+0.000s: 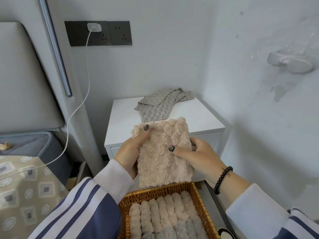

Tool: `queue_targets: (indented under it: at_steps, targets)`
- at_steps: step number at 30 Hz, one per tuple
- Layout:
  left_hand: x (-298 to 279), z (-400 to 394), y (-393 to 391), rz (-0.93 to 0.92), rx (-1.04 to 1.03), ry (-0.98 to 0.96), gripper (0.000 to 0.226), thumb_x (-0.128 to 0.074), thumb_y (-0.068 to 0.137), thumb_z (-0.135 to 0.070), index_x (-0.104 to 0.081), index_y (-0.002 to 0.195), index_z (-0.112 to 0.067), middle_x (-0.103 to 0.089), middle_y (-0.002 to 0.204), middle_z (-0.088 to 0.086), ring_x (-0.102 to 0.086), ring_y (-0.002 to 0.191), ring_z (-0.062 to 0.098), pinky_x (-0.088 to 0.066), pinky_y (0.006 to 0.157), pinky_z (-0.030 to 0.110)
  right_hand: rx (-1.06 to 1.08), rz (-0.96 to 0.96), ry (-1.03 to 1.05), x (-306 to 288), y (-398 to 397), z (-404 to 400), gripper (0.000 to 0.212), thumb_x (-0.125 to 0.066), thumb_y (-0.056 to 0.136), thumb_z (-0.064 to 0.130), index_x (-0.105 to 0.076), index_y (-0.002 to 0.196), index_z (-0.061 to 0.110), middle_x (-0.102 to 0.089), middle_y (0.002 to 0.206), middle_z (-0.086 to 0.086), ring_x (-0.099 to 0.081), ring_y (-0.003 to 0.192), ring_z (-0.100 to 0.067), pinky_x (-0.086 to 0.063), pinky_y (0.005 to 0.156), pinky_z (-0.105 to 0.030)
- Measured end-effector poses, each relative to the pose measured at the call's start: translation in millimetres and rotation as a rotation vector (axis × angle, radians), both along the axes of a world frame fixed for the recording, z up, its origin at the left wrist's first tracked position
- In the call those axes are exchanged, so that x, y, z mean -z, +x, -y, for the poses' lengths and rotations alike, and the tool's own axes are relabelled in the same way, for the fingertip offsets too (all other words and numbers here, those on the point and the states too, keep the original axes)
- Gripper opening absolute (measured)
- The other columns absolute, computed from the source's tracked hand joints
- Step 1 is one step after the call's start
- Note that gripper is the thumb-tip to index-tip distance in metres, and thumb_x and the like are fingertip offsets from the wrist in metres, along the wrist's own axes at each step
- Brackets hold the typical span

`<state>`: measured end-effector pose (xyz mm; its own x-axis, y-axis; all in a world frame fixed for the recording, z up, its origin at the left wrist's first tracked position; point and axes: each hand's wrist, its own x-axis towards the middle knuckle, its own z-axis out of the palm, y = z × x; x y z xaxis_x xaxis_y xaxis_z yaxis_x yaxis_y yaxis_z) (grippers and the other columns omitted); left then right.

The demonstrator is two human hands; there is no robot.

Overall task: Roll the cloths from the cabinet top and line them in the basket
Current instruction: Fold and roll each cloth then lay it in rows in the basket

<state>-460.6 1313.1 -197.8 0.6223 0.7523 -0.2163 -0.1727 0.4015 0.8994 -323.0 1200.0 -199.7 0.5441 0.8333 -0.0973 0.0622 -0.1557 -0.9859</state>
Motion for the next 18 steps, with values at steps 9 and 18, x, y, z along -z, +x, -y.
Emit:
queue_targets:
  at_steps: [9, 18]
  targets:
    - [6, -1, 8, -0.06, 0.136, 0.175, 0.037, -0.073, 0.068, -0.001, -0.067, 0.104, -0.007, -0.075, 0.094, 0.009, -0.073, 0.081, 0.023, -0.061, 0.065, 0.034, -0.06, 0.154, -0.036, -18, 31, 16, 0.034, -0.084, 0.069, 0.024, -0.068, 0.099, 0.021, -0.074, 0.091, 0.006, -0.071, 0.078, -0.008, -0.058, 0.068, -0.024]
    - [13, -8, -6, -0.214, 0.67, 0.24, 0.064, -0.096, 0.039, -0.042, -0.078, 0.093, -0.014, -0.073, 0.103, 0.013, -0.071, 0.093, 0.024, -0.056, 0.075, 0.029, -0.398, 0.367, -0.264, -24, 36, 21, 0.032, -0.084, 0.071, 0.024, -0.068, 0.098, 0.025, -0.072, 0.095, 0.011, -0.069, 0.088, -0.005, -0.056, 0.082, -0.024]
